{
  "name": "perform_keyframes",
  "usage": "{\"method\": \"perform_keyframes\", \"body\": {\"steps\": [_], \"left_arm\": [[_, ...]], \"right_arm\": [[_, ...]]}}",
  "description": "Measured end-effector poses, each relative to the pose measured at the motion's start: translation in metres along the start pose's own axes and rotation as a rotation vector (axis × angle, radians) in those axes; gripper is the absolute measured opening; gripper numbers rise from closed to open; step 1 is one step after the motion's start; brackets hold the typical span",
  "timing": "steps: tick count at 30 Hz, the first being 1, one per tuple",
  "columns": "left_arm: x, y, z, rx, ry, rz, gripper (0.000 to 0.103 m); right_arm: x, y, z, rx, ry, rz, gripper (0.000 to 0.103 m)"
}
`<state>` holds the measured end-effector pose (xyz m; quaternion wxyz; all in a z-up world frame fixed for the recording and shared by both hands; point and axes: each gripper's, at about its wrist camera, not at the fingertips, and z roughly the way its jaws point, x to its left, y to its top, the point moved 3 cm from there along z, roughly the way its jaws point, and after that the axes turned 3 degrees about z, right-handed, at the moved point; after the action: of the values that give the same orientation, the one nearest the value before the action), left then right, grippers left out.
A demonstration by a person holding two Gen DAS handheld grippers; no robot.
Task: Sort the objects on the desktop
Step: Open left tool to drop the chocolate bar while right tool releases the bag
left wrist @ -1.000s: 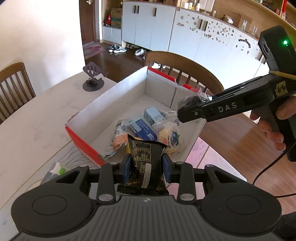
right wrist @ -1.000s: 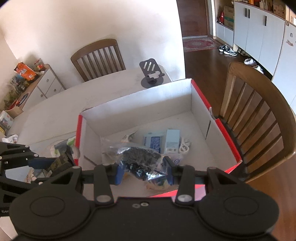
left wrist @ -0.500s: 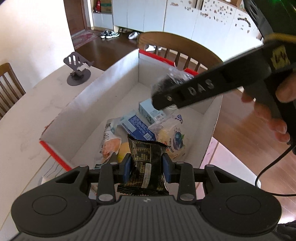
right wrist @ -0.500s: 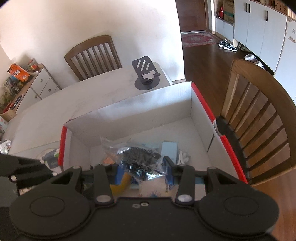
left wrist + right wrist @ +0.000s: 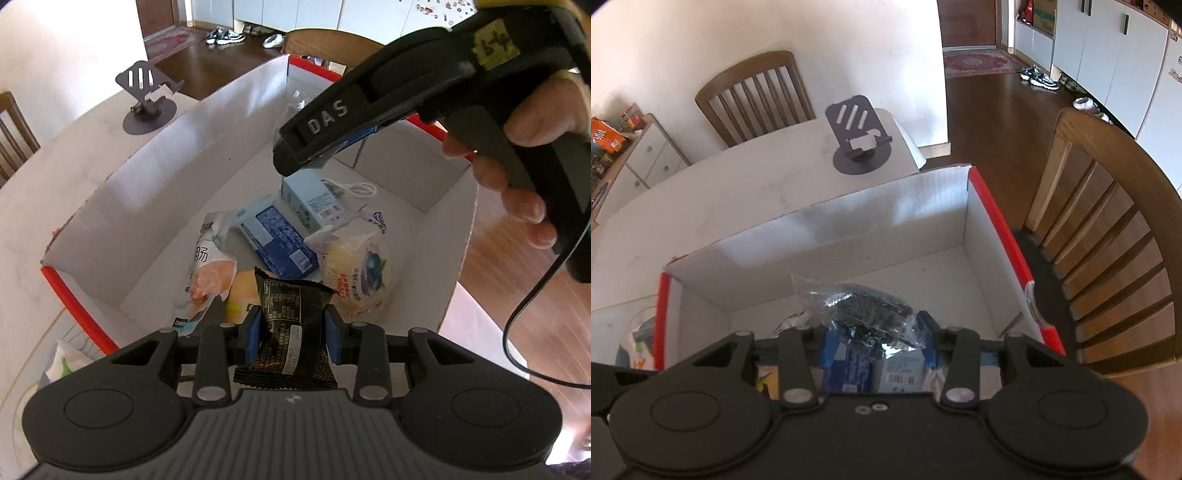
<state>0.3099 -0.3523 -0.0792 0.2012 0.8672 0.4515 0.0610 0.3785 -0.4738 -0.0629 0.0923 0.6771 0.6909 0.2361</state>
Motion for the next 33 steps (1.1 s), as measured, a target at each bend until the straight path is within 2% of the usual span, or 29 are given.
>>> {"method": "perform_keyframes", "body": {"steps": [10, 21, 23, 28, 33], "left_arm": [[0.001, 0.004, 0.014, 0.012, -0.004, 0.013, 0.033], [-0.001, 0.005, 0.018, 0.015, -0.024, 0.016, 0.035], [-0.003, 0.004, 0.017, 0.013, -0.024, 0.022, 0.037], [-0.006, 0.003, 0.015, 0.003, -0.023, 0.021, 0.062], [-0.004, 0.002, 0.012, -0.007, -0.007, 0.009, 0.063]], "right_arm": [[0.006, 0.003, 0.031, 0.048, -0.004, -0.039, 0.042], [0.011, 0.001, 0.045, 0.072, 0.001, -0.052, 0.045], [0.011, 0.000, 0.045, 0.072, -0.002, -0.054, 0.046], [0.009, 0.001, 0.045, 0.067, -0.004, -0.050, 0.045], [0.007, 0.000, 0.042, 0.066, -0.007, -0.039, 0.045]]}}
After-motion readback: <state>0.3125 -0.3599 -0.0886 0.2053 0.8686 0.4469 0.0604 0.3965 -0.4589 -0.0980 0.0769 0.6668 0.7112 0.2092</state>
